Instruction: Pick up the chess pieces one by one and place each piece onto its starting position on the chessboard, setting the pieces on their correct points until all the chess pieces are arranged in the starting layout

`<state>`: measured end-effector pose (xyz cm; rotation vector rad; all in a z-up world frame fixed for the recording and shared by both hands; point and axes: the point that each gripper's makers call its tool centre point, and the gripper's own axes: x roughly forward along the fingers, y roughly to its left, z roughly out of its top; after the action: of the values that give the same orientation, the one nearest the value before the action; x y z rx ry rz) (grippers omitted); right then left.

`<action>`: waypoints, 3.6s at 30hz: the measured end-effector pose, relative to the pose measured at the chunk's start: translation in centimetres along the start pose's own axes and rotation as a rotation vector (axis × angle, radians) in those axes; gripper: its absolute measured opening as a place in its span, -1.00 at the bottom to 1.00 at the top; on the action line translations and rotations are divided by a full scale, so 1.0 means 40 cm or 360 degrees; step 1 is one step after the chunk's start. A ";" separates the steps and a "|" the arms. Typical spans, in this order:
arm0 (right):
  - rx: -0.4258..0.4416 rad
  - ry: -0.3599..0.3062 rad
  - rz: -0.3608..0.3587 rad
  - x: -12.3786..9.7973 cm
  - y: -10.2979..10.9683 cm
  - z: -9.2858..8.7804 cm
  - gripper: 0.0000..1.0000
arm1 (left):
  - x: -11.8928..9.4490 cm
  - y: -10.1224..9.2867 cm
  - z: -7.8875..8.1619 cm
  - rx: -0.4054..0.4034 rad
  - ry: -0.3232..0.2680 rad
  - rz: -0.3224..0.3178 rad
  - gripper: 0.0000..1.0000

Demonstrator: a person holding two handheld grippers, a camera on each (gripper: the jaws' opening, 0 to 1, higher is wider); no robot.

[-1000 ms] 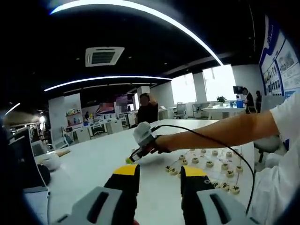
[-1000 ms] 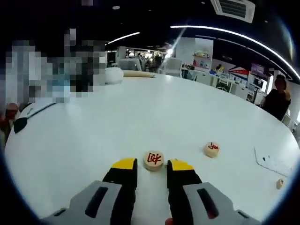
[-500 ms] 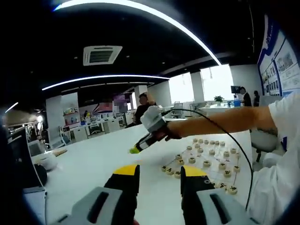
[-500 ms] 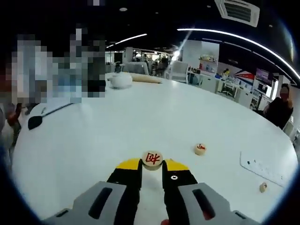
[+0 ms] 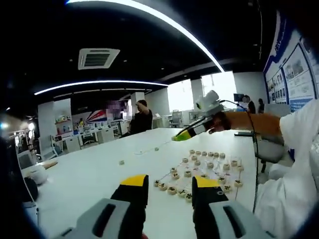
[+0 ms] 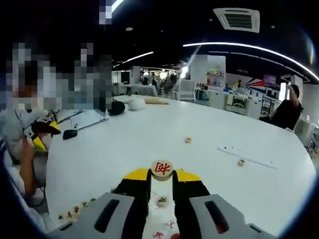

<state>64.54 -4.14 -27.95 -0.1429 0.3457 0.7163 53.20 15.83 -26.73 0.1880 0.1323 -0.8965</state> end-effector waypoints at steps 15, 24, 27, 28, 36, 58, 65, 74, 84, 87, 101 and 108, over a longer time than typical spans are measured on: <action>0.0014 0.0167 -0.0222 -0.359 -0.024 -0.258 -0.63 | 0.011 -0.088 0.015 0.0024 -0.0047 -0.0227 -0.27; 0.0090 0.0264 -0.0261 -0.410 -0.041 -0.395 -0.63 | 0.009 -0.105 0.021 0.0016 -0.0076 -0.0270 -0.28; 0.0106 0.0321 -0.0312 -0.414 -0.064 -0.439 -0.63 | 0.011 -0.105 0.019 0.0017 -0.0071 -0.0271 -0.28; 0.0094 0.0342 -0.0321 -0.413 -0.069 -0.450 -0.63 | 0.011 -0.105 0.019 0.0016 -0.0071 -0.0269 -0.28; 0.0153 0.0336 -0.0303 -0.388 -0.072 -0.465 -0.63 | 0.011 -0.099 0.016 0.0013 -0.0066 -0.0260 -0.28; 0.0098 0.0257 -0.0281 -0.379 -0.068 -0.423 -0.26 | 0.010 -0.098 0.017 0.0015 -0.0069 -0.0258 -0.28; 0.0102 0.0144 -0.0282 -0.364 -0.071 -0.337 -0.26 | 0.008 -0.096 0.020 0.0016 -0.0074 -0.0256 -0.28; -0.0002 0.0094 -0.0223 -0.227 -0.090 -0.182 -0.25 | -0.002 -0.077 0.022 0.0005 -0.0082 -0.0215 -0.28; 0.0019 0.0013 -0.0023 0.021 -0.012 -0.032 -0.25 | -0.027 -0.019 0.014 0.0005 -0.0066 -0.0082 -0.28; 0.0013 0.0026 0.0022 0.109 0.008 -0.005 -0.23 | -0.034 -0.010 0.016 0.0002 -0.0071 -0.0060 -0.28; -0.0165 0.0195 -0.0236 0.534 -0.127 -0.024 -0.21 | -0.045 0.046 0.003 -0.0034 -0.0023 0.0075 -0.28; -0.0042 0.0182 -0.0379 0.668 -0.218 -0.022 -0.22 | -0.047 0.079 -0.017 -0.0031 0.0024 0.0163 -0.27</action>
<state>88.82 5.62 -38.24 -0.2463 0.4205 0.4783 54.49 19.33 -26.68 0.1817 0.1441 -0.7920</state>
